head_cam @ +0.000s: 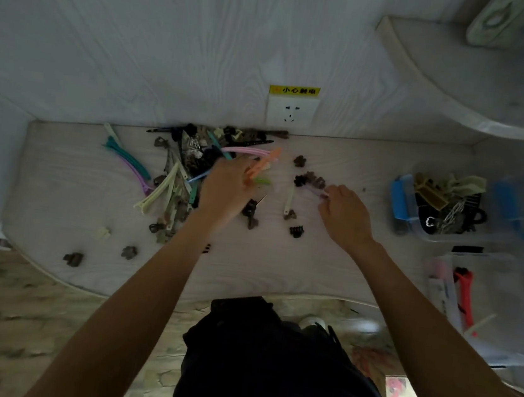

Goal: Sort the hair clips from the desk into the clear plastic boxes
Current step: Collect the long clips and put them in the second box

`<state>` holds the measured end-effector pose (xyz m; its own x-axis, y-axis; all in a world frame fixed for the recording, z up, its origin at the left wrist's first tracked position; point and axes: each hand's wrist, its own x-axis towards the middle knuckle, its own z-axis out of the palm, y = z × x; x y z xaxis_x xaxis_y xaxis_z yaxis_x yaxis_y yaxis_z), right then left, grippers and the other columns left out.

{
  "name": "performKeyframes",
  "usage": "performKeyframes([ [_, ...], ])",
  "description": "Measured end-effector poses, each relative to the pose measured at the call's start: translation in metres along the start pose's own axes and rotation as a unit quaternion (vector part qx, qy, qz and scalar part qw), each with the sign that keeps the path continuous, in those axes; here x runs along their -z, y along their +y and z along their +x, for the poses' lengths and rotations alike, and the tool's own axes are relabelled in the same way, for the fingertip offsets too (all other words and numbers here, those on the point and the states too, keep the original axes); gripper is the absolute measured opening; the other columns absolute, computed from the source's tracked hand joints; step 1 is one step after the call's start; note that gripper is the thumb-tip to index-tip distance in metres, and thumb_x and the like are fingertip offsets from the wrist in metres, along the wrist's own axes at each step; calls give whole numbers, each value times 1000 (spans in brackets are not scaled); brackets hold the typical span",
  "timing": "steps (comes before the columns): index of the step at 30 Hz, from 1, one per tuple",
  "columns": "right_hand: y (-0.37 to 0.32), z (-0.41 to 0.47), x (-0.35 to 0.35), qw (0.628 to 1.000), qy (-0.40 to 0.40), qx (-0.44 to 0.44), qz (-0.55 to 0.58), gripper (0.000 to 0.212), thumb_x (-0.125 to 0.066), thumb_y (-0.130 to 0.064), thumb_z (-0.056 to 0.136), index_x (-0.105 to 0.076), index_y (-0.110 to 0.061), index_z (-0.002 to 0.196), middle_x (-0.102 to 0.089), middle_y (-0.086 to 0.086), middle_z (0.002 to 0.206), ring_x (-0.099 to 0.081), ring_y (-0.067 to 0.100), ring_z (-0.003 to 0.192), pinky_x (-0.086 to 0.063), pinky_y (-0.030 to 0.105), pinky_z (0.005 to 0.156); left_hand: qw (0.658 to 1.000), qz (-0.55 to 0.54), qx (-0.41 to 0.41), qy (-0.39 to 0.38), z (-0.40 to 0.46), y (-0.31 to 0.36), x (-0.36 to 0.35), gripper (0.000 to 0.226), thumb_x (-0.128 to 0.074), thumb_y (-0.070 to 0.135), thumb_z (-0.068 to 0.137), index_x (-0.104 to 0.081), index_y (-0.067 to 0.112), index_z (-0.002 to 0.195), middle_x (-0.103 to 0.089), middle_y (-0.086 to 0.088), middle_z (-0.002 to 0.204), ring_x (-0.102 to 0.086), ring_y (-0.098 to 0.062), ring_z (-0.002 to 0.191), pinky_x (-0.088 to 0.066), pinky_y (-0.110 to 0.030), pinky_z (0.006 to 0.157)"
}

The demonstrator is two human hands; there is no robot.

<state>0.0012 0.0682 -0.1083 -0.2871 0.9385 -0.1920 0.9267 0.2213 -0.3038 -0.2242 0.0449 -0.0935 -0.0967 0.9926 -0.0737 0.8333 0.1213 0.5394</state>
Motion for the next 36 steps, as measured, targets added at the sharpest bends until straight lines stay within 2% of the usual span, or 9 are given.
performKeyframes([
  [3,-27,7,-1,998,-27,-26,45,27,-36,-22,98,-52,-1,104,-61,18,97,-51,25,77,-31,28,64,993,110,46,-8,3,-25,4,33,-49,17,90,-52,8,121,-59,-15,105,-50,-31,100,-44,-39,79],
  [6,-47,19,-11,995,-47,-66,50,29,-35,-24,99,-50,0,105,-63,19,101,-57,29,83,-33,29,63,991,121,22,-49,4,-34,-2,30,-55,18,89,-53,10,117,-58,-12,112,-51,-29,105,-44,-38,85],
  [11,-56,29,-22,987,-106,-121,-3,49,-45,-42,94,-44,-2,122,-59,17,117,-58,32,104,-43,35,79,987,148,-9,-56,10,-32,-2,26,-63,21,86,-58,17,111,-63,-7,107,-62,-27,95,-50,-38,74],
  [16,-55,29,-29,988,-85,-121,38,28,-42,-22,95,-51,0,110,-60,18,113,-56,30,100,-36,30,71,964,252,-37,-82,15,-29,-2,30,-50,19,93,-50,17,123,-67,-10,102,-65,-31,87,-49,-37,67],
  [19,-55,26,-25,996,-49,-51,62,24,-38,-21,96,-48,0,105,-58,18,100,-54,30,88,-34,31,65,976,196,-44,-81,15,-33,3,31,-51,25,93,-52,17,123,-64,-9,109,-63,-30,94,-51,-39,73],
  [22,-62,26,-19,996,-56,46,54,20,-37,-20,97,-43,-4,107,-59,15,87,-56,30,73,-41,35,60,994,98,-43,-16,6,-40,10,32,-46,20,95,-52,10,124,-59,-13,115,-59,-29,99,-48,-38,78],
  [26,-71,36,-16,977,-139,160,17,29,-39,-19,97,-40,-12,125,-61,16,111,-57,28,80,-45,36,66,997,-16,6,73,-26,-44,18,27,-45,13,95,-51,3,119,-57,-15,107,-56,-25,83,-37,-28,65],
  [31,-72,49,-24,942,-257,210,-55,61,-53,-15,88,-27,-26,142,-49,7,137,-56,29,110,-47,33,75,990,-50,111,73,-61,-67,21,22,-42,15,96,-48,5,114,-55,-11,84,-51,-25,65,-41,-36,57],
  [36,-84,58,-26,951,-182,235,-80,30,-60,-25,86,-53,-14,113,-58,11,112,-59,31,101,-46,36,73,980,-22,177,89,-79,-85,33,31,-43,22,96,-44,8,124,-62,-17,85,-58,-35,66,-43,-38,57],
])
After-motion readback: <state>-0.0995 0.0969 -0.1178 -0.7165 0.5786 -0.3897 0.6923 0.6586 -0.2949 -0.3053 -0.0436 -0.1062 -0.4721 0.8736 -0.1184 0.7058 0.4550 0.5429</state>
